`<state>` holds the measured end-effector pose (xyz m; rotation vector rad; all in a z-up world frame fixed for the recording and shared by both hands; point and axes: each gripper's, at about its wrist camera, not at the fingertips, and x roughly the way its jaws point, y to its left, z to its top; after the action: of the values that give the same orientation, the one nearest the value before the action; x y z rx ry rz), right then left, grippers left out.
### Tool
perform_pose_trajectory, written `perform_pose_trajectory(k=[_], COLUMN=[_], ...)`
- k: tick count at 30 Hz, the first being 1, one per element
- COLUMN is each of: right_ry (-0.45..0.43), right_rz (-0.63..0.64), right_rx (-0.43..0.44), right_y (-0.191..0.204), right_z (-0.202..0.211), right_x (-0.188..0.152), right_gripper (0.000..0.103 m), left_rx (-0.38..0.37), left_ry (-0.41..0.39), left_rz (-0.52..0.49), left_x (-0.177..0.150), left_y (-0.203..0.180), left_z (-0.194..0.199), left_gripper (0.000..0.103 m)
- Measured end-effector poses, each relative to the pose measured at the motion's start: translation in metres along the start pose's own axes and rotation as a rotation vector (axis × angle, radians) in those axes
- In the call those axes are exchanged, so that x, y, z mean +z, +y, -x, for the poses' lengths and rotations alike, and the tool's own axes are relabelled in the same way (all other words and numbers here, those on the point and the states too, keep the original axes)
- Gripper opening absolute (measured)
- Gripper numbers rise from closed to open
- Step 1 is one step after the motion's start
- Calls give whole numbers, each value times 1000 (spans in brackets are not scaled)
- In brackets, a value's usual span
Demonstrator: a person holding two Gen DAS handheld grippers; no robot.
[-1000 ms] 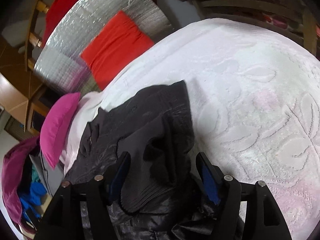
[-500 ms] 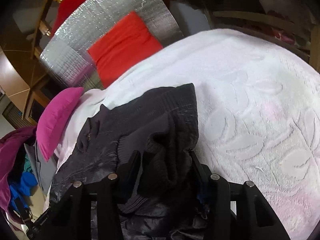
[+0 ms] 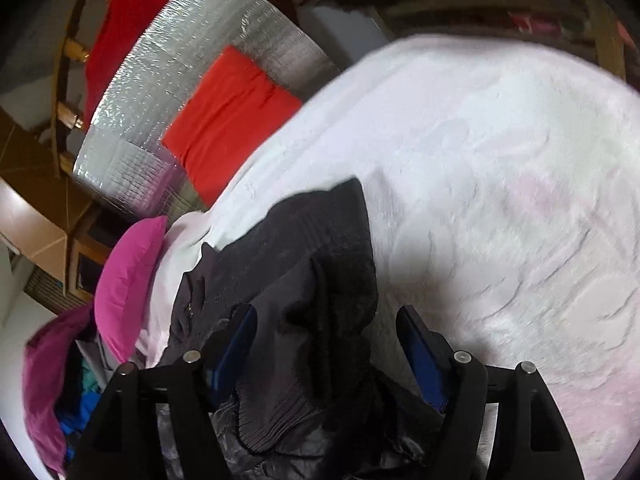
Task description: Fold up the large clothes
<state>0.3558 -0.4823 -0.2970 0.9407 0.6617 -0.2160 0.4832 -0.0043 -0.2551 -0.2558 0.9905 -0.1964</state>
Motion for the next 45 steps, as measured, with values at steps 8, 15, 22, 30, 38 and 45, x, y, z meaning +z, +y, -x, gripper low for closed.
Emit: perform_pose_trajectory(k=[8, 15, 22, 30, 38, 45], right_ry=[-9, 63, 59, 22, 97, 204], right_rz=[103, 50, 29, 93, 206, 159], right_rx=[-24, -47, -22, 104, 138, -7], right_y=[20, 8, 13, 34, 75, 61], right_z=[-4, -15, 13, 62, 50, -4], right_x=[-10, -11, -2, -9, -50, -55], right_gripper=[43, 46, 69, 69, 49, 44], left_rx=[-33, -1, 19, -14, 20, 150], left_ry=[7, 41, 51, -42, -9, 63], left_rz=[-26, -11, -10, -49, -84, -115], left_x=[-6, -10, -16, -35, -51, -52], left_y=[-10, -5, -2, -1, -17, -16], left_z=[-4, -11, 10, 60, 52, 21], left_gripper=[36, 52, 62, 63, 63, 63])
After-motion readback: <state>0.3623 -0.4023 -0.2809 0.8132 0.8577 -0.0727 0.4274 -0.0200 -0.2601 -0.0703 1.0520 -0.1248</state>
